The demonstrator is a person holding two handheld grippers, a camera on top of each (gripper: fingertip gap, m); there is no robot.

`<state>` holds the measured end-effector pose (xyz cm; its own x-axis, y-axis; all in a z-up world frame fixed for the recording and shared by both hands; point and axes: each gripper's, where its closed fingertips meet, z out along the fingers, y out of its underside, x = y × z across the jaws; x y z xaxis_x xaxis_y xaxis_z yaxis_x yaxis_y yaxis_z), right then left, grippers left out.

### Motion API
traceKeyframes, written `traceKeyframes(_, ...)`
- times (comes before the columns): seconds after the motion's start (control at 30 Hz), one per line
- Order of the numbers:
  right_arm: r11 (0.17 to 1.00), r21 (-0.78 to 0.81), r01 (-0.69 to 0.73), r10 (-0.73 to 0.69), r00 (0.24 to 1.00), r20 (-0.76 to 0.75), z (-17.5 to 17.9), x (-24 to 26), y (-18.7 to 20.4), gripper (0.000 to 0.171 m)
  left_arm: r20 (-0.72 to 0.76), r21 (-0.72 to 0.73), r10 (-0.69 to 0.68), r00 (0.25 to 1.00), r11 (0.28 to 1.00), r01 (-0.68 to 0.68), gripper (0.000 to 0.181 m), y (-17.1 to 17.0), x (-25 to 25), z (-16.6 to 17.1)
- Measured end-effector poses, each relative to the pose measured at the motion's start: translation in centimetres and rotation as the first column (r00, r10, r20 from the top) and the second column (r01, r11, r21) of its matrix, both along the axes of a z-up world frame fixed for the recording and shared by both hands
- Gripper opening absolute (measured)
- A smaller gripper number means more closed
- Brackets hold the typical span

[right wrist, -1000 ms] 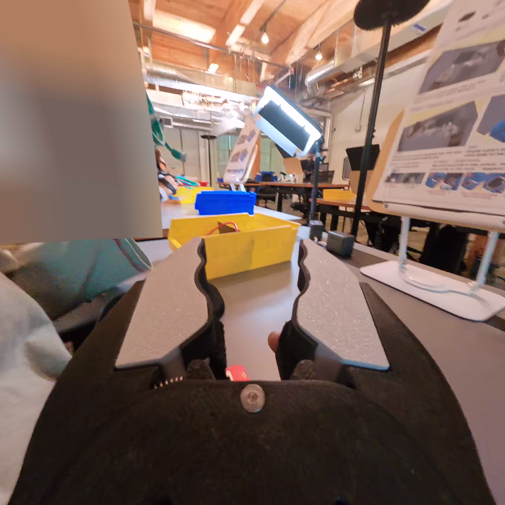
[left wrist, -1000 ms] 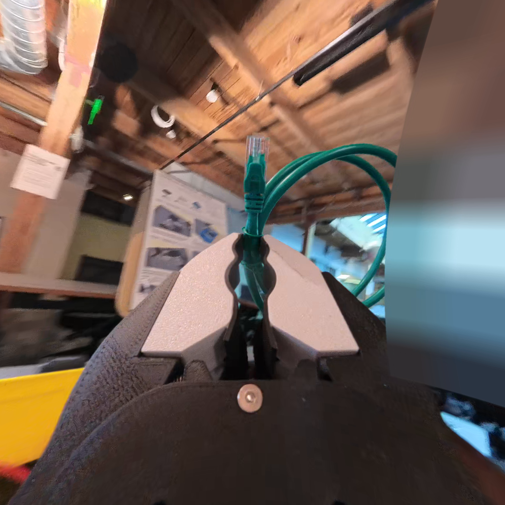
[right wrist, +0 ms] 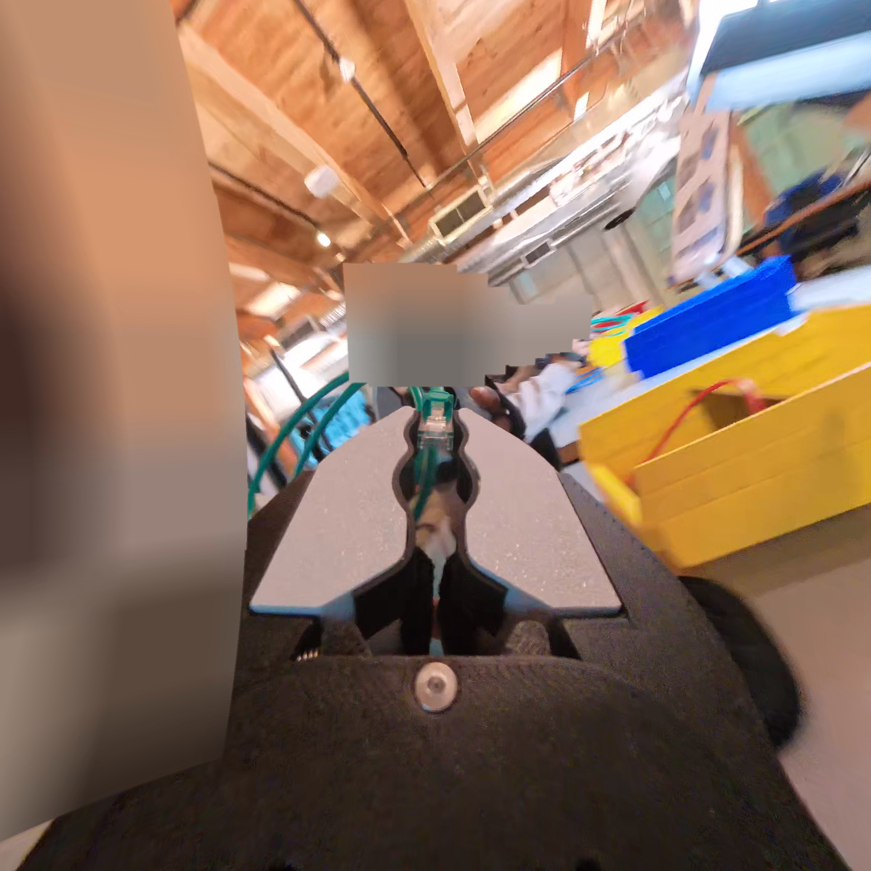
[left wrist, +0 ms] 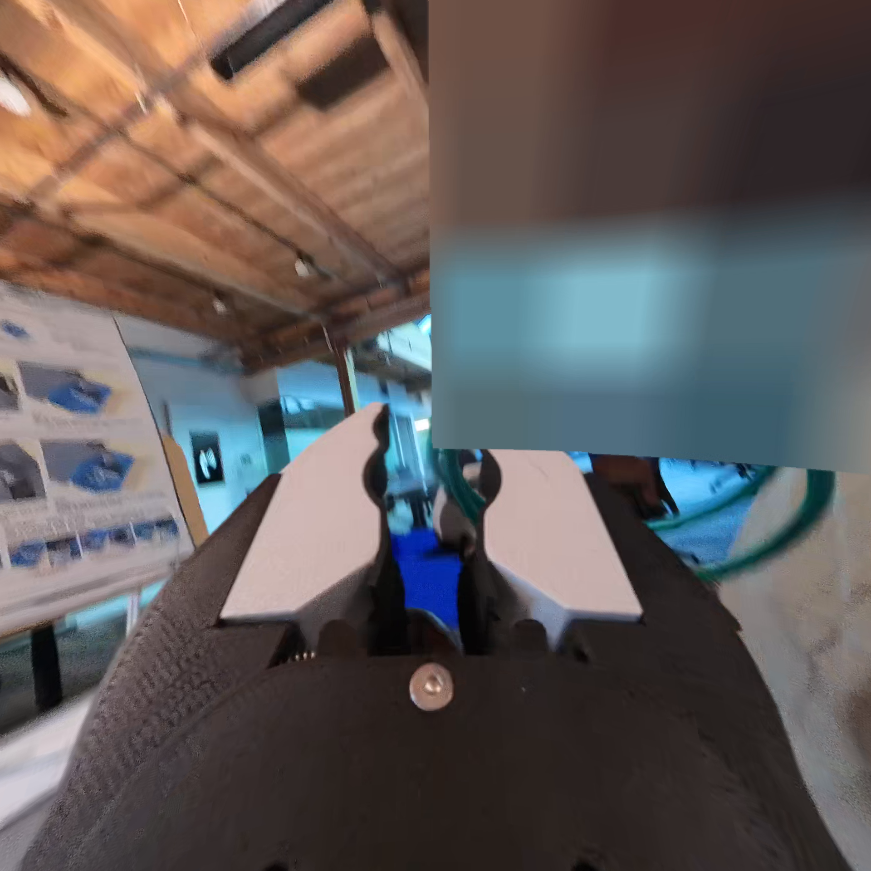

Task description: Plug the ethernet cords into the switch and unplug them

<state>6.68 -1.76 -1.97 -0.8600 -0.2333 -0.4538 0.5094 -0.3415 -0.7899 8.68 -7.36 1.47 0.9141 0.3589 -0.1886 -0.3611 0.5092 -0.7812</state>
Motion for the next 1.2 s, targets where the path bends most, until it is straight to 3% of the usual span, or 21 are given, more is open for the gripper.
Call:
traceKeyframes(0.03,0.998,0.030,0.061,-0.058,0.993,-0.105,-0.1,0.0,0.4,0.013,0.046,-0.077,-0.002,0.999,0.997,0.006,0.045,-0.2,-0.4,-1.0)
traceKeyframes(0.13,0.974,0.112,0.195,-0.146,0.927,-0.344,-0.5,0.4,0.9,0.013,0.148,-0.233,0.130,0.981,0.968,-0.093,0.048,-2.8,-2.1,-3.0)
traceKeyframes(0.2,0.955,0.153,0.253,-0.159,0.876,-0.455,-1.1,0.8,0.7,0.013,0.152,-0.272,0.257,0.954,0.939,-0.210,0.048,-5.4,-3.0,-2.6)
traceKeyframes(0.27,0.940,0.171,0.296,-0.159,0.822,-0.547,-1.6,1.3,0.4,0.013,0.152,-0.286,0.286,0.946,0.929,-0.235,0.044,-6.6,-2.5,-1.4)
traceKeyframes(0.37,0.927,0.181,0.328,-0.140,0.751,-0.645,-2.4,2.0,-0.3,0.013,0.230,-0.455,0.198,0.953,0.887,-0.075,0.043,-3.7,-0.7,-1.5)
traceKeyframes(0.5,0.937,0.172,0.305,-0.108,0.720,-0.685,-2.8,2.9,-0.9,0.013,0.252,-0.753,0.155,0.955,0.651,0.094,0.041,2.0,0.7,-6.1)
traceKeyframes(0.57,0.942,0.170,0.290,-0.095,0.715,-0.693,-3.0,3.3,-0.9,0.013,0.239,-0.815,0.118,0.964,0.565,0.133,0.036,3.7,1.2,-7.6)
traceKeyframes(0.73,0.945,0.159,0.286,-0.095,0.703,-0.705,-3.2,3.6,-0.4,0.013,0.258,-0.783,0.025,0.966,0.592,0.194,0.012,5.6,1.4,-7.6)
traceKeyframes(0.83,0.943,0.163,0.292,-0.102,0.715,-0.692,-3.4,3.3,-0.1,0.013,0.254,-0.758,0.026,0.967,0.626,0.182,0.010,5.9,1.2,-7.7)
traceKeyframes(0.9,0.934,0.191,0.303,-0.093,0.720,-0.688,-3.8,3.1,0.0,0.013,0.277,-0.763,0.049,0.960,0.618,0.189,0.009,5.9,1.0,-8.3)
traceKeyframes(0.97,0.924,0.186,0.335,-0.115,0.705,-0.699,-3.8,2.7,0.4,0.025,0.279,-0.794,0.087,0.956,0.581,0.179,0.009,5.6,0.7,-9.3)
traceKeyframes(1.2,0.882,0.290,0.371,-0.036,0.667,-0.744,-5.7,2.7,0.5,0.014,0.280,-0.821,0.108,0.954,0.542,0.179,0.009,5.8,0.6,-10.7)
